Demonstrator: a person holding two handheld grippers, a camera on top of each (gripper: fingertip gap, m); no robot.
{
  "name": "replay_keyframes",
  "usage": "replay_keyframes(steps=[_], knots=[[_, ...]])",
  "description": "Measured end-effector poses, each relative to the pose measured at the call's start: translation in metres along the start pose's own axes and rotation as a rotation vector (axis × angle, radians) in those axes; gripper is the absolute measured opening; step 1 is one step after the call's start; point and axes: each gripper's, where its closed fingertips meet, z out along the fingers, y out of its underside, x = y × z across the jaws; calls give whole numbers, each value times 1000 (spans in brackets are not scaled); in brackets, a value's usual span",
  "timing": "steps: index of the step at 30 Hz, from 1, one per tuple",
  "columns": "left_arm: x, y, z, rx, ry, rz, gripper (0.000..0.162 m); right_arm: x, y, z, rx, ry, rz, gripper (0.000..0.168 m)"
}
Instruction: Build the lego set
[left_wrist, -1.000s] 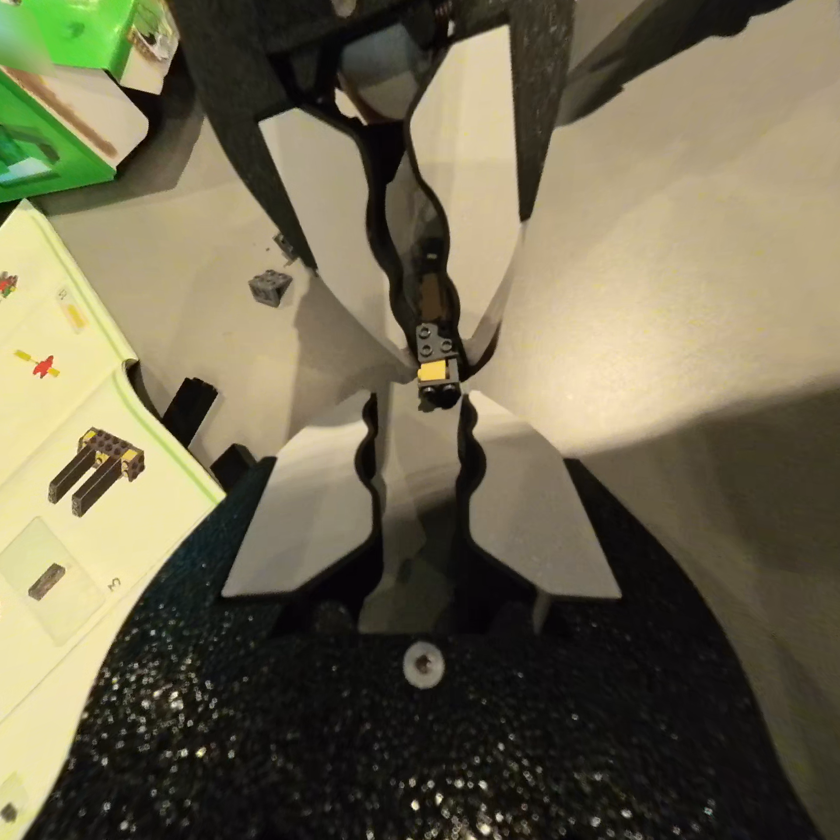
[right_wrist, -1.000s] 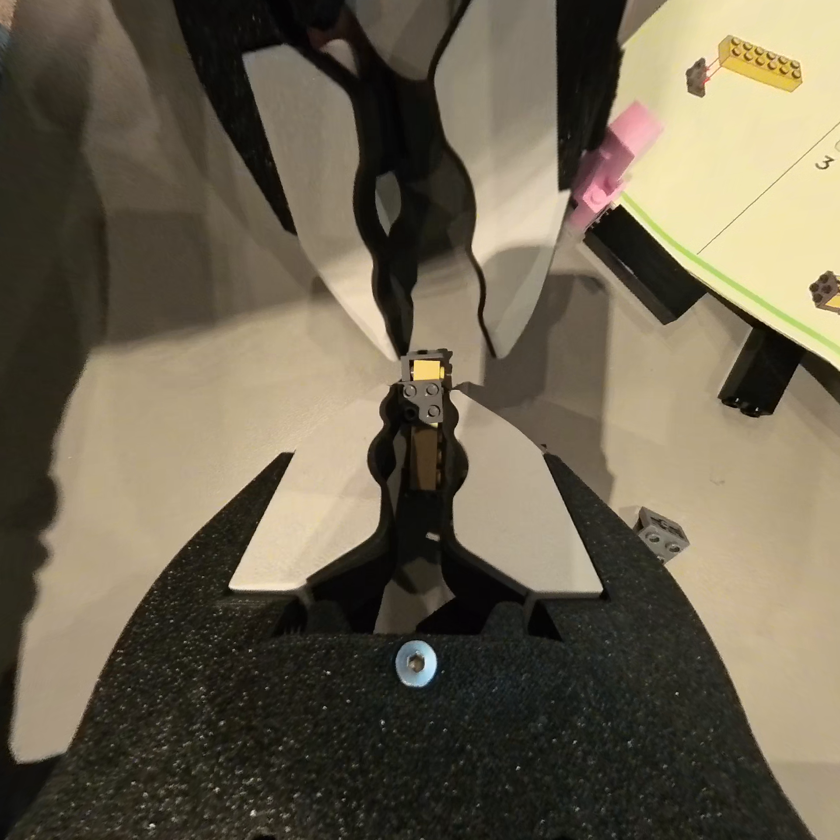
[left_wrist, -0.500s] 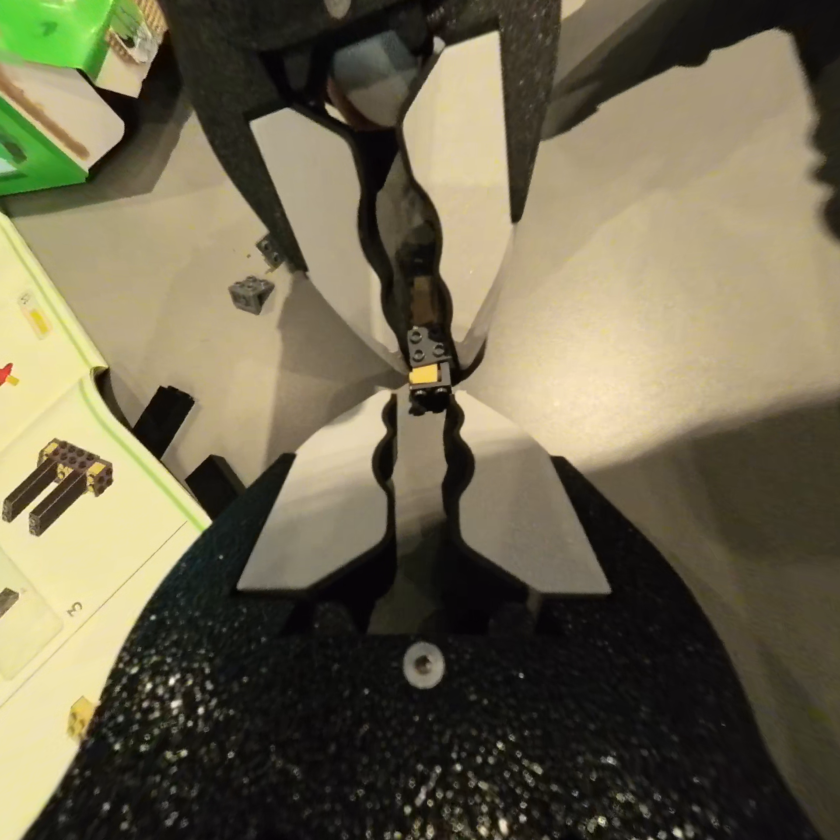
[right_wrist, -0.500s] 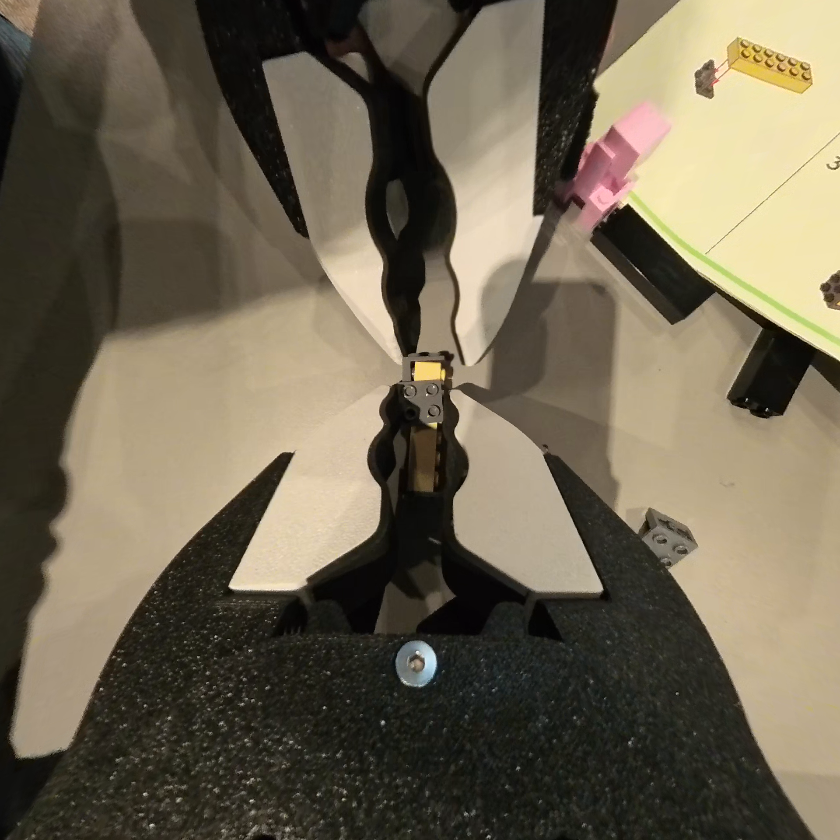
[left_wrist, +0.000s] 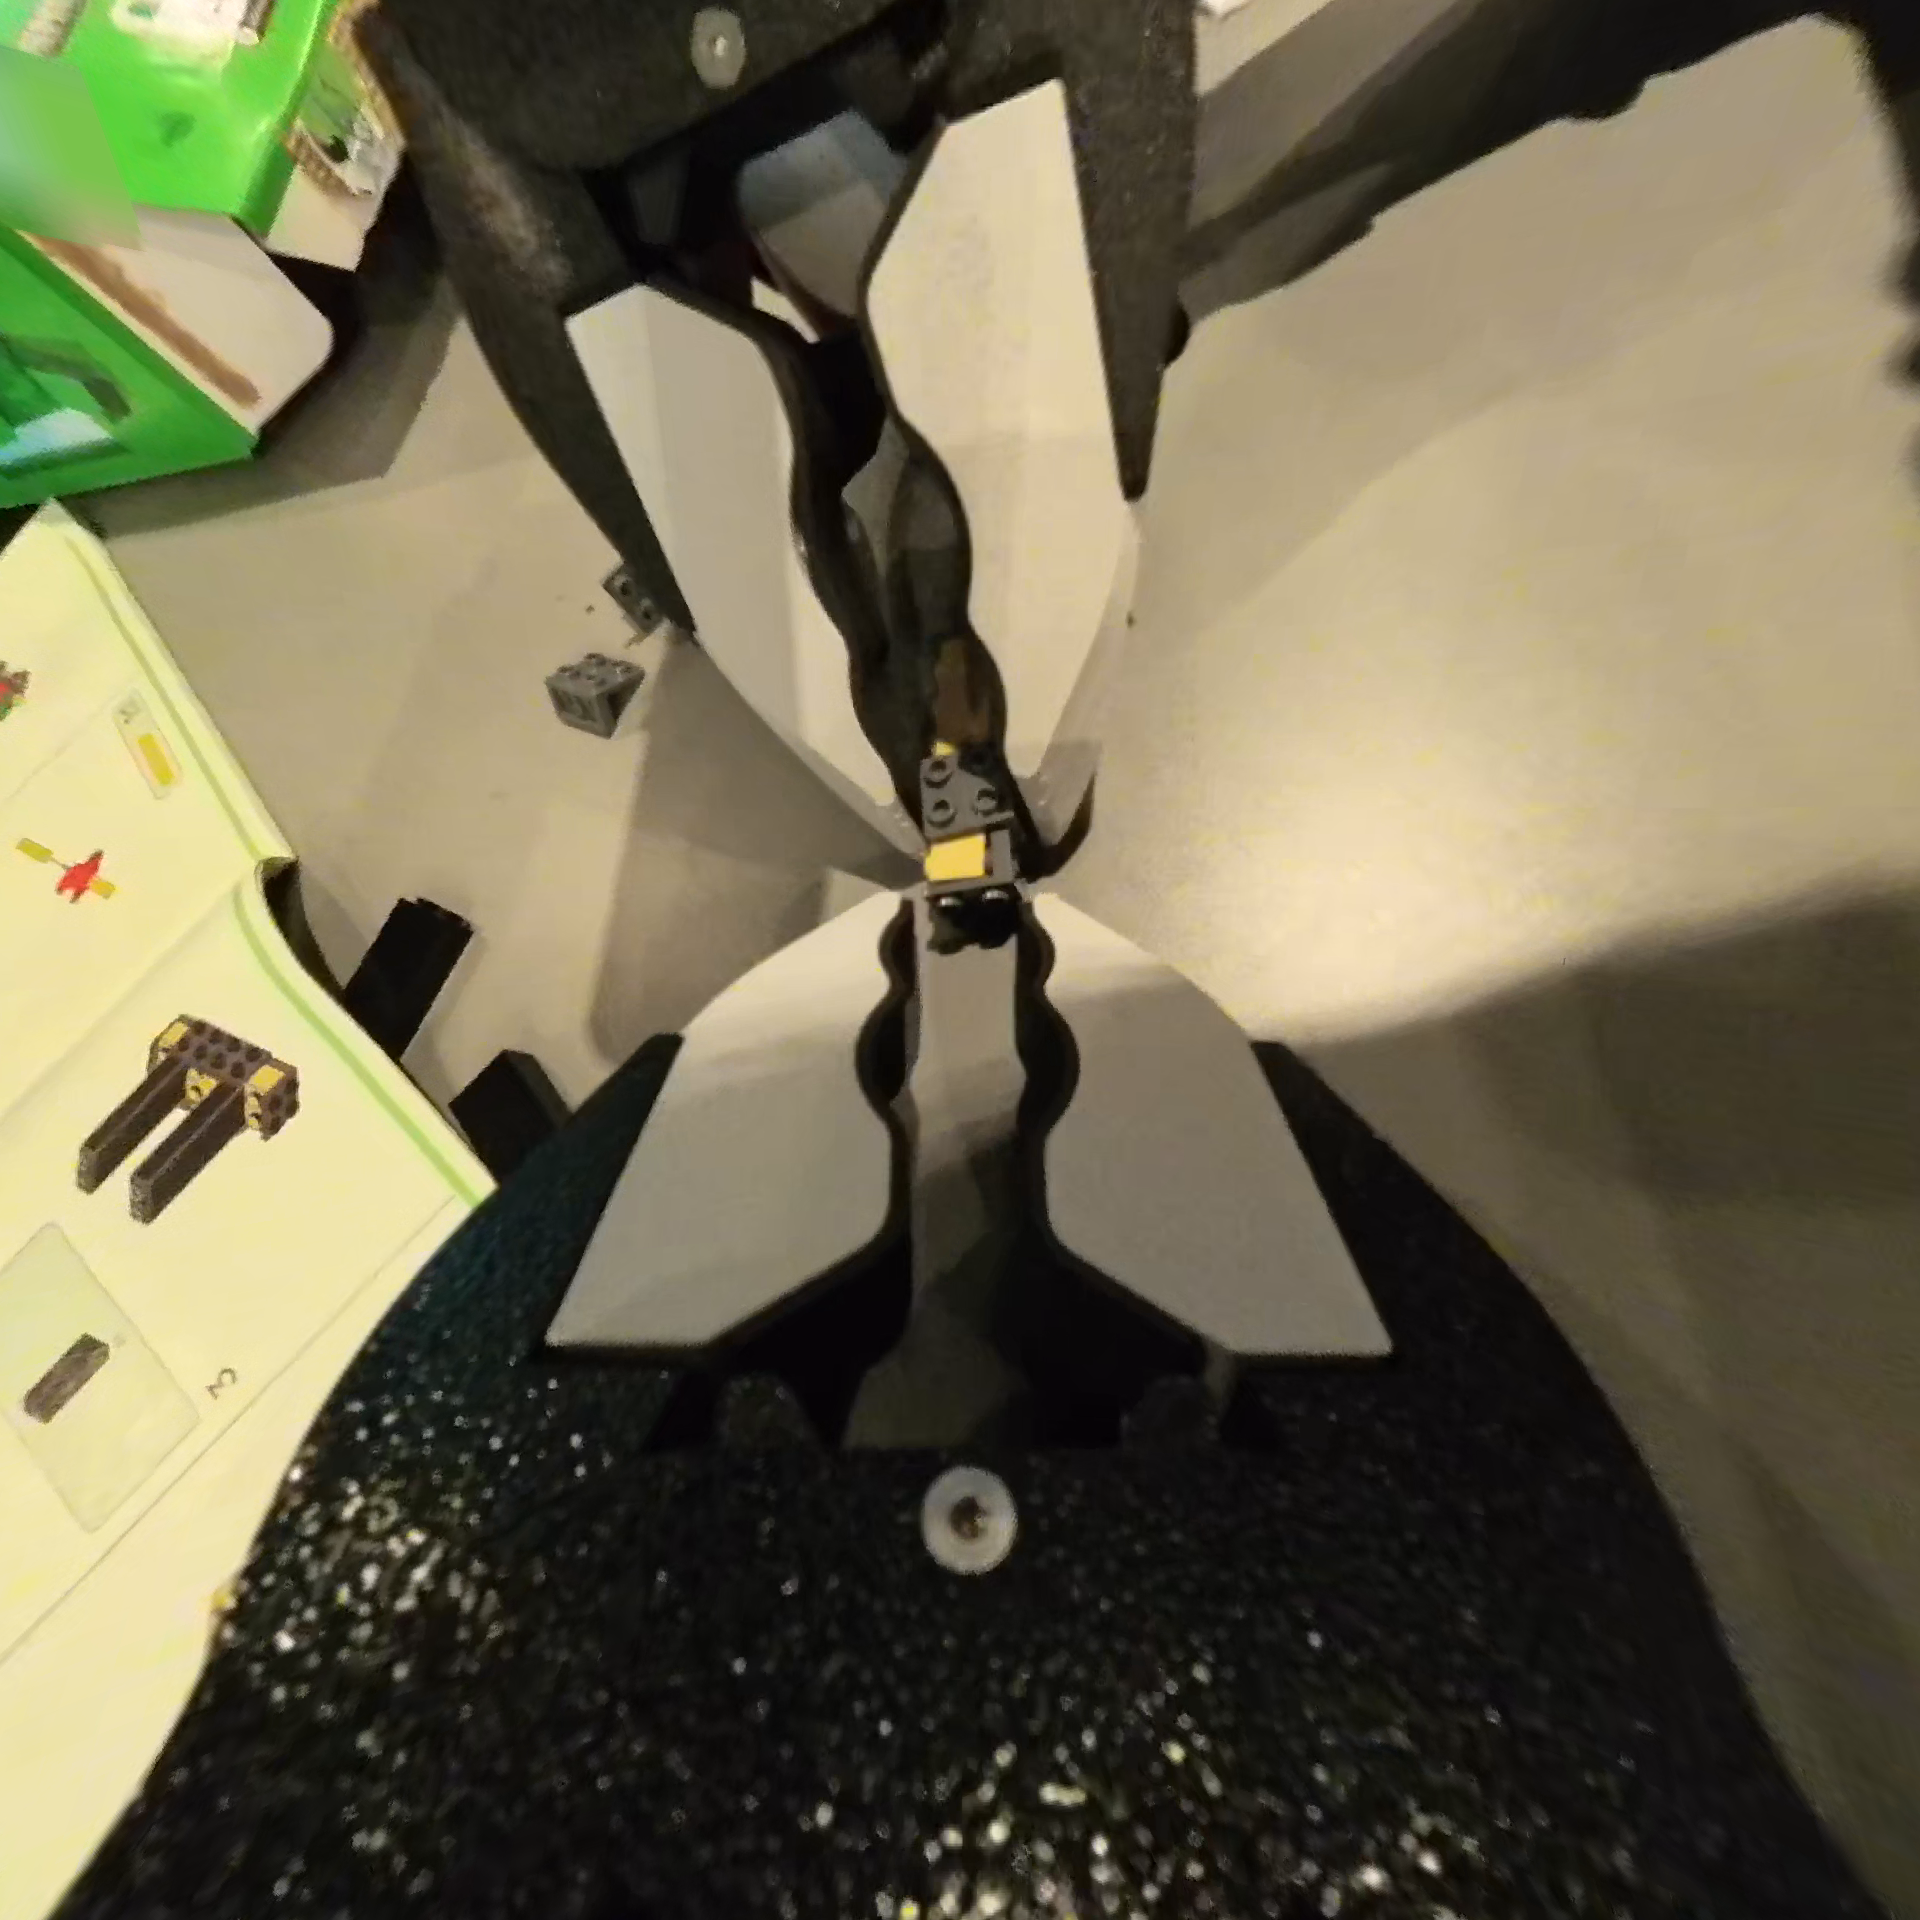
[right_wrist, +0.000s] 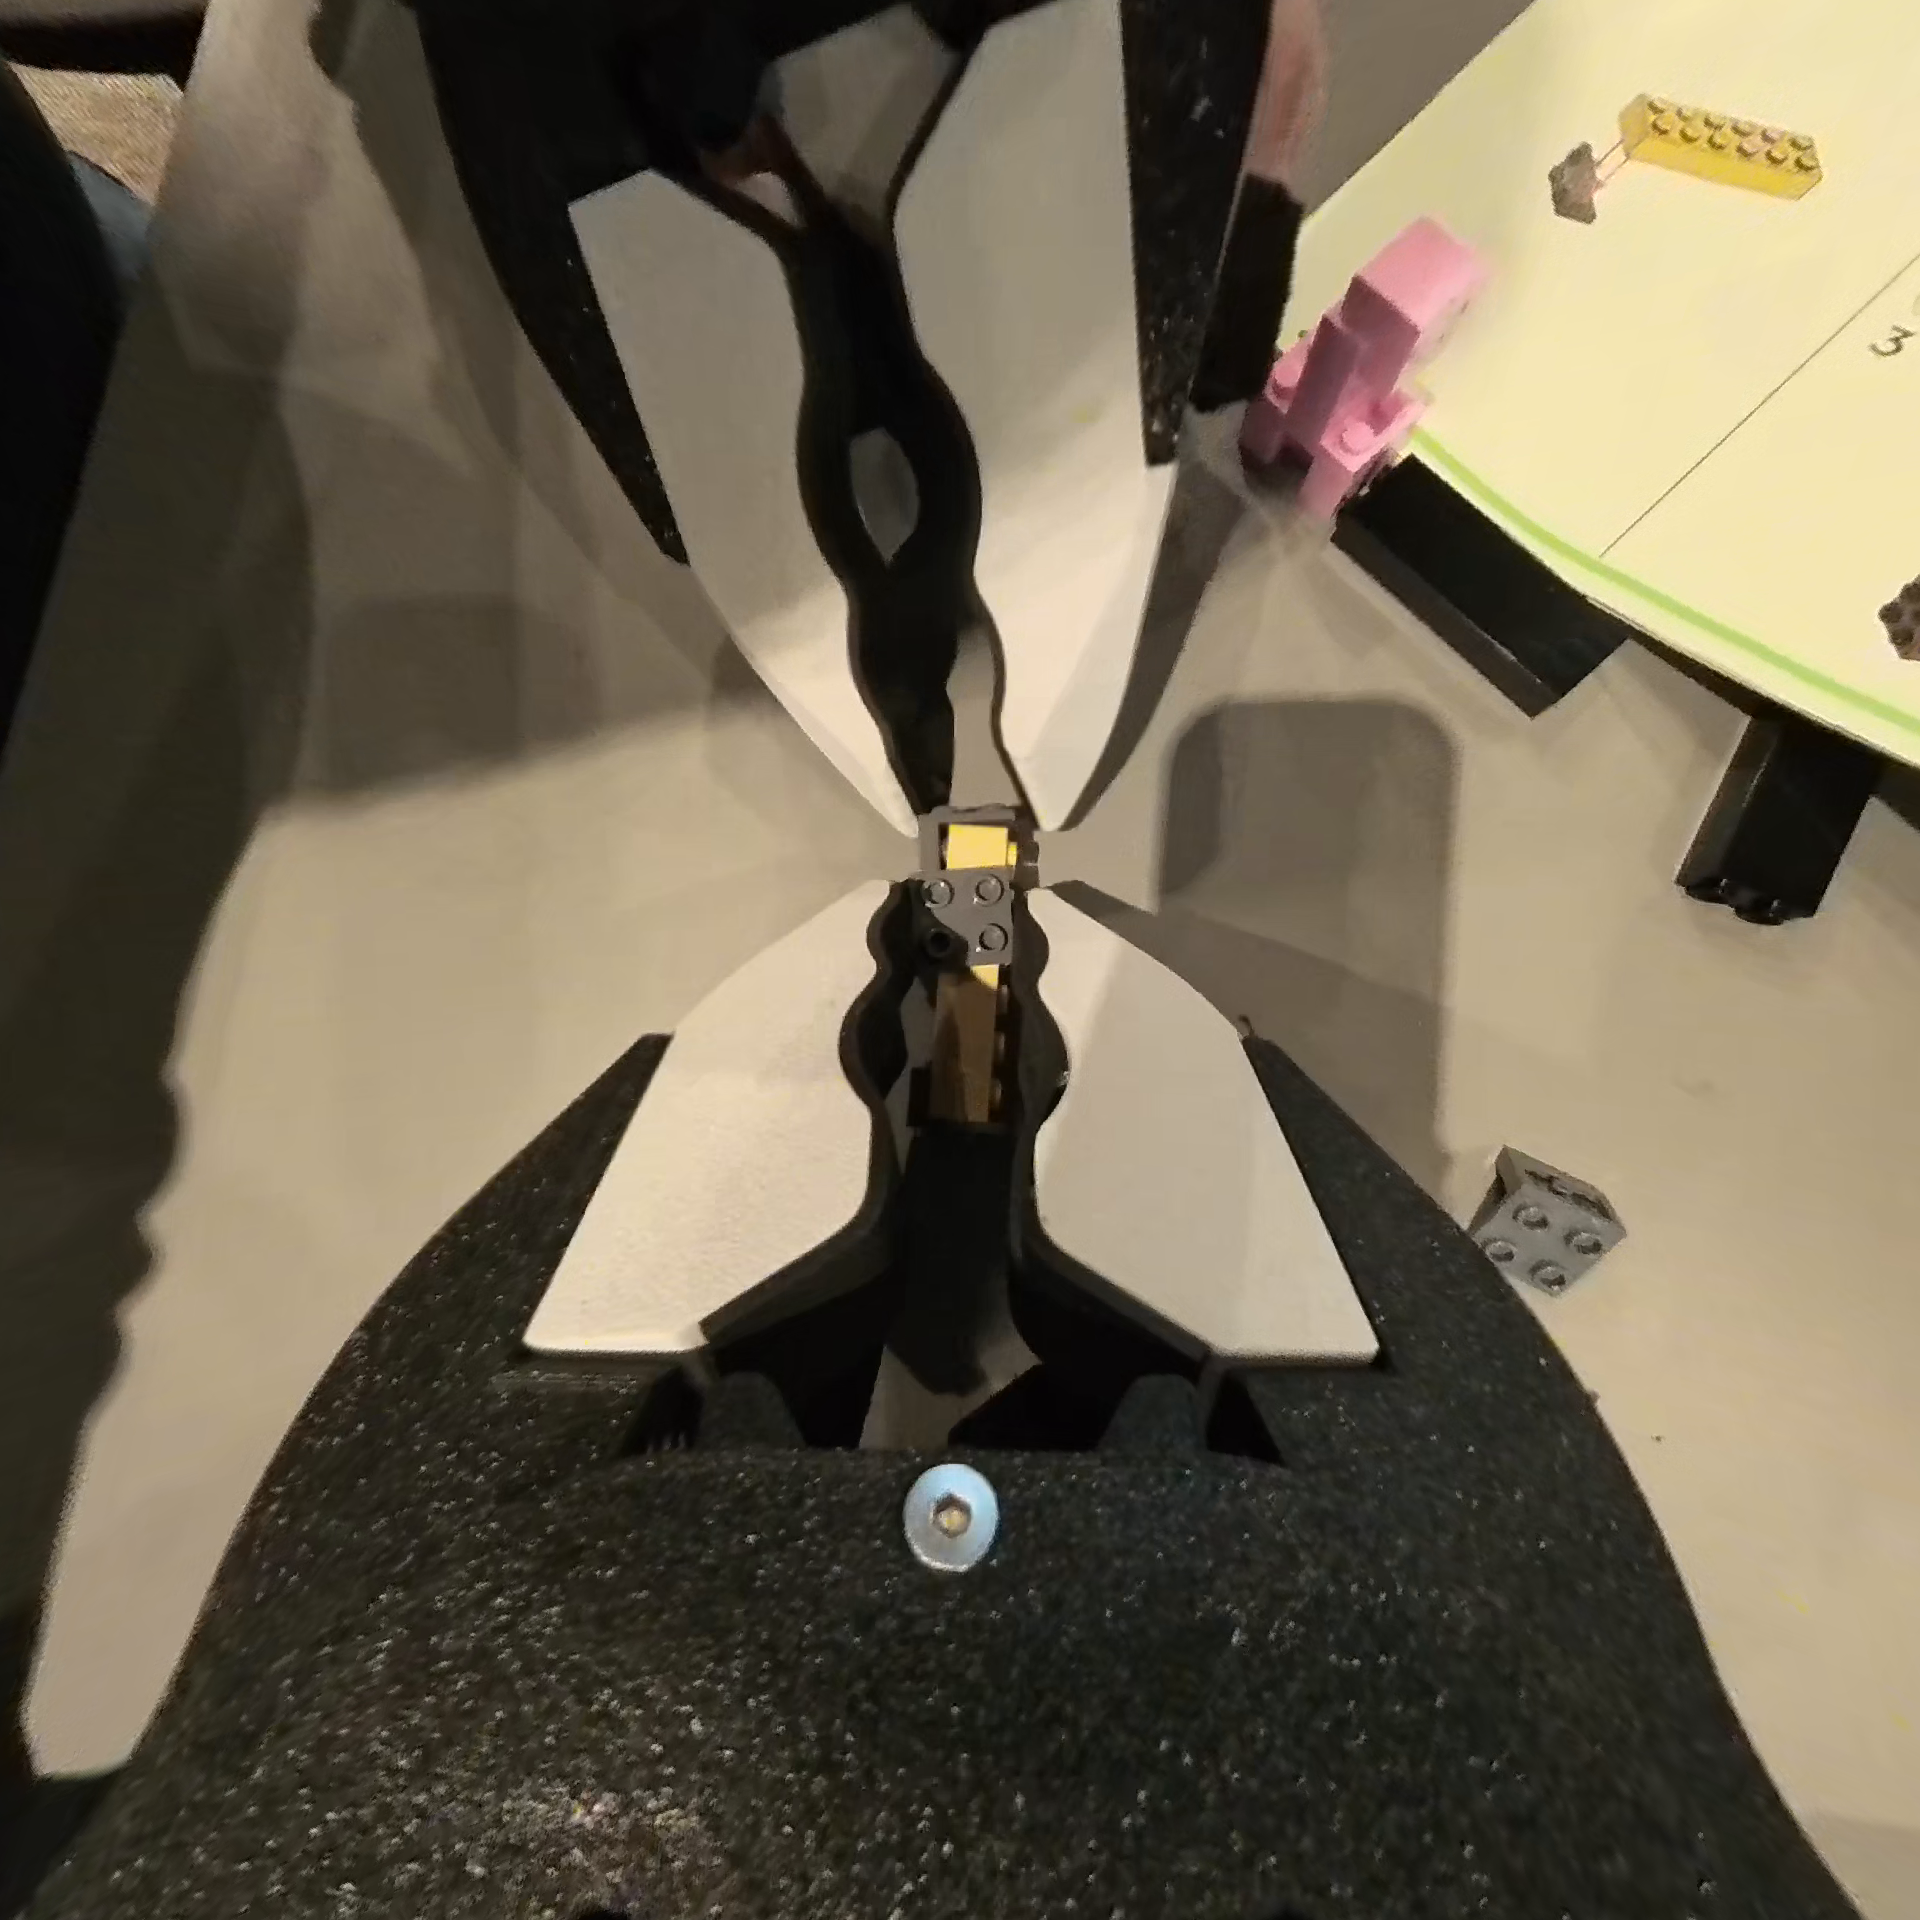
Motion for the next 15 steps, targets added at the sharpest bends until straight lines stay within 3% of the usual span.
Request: replay_keyframes(steps=[15], knots=[[-1,0,1,-15,-15,29,18,2,0,0,8,31,2,17]])
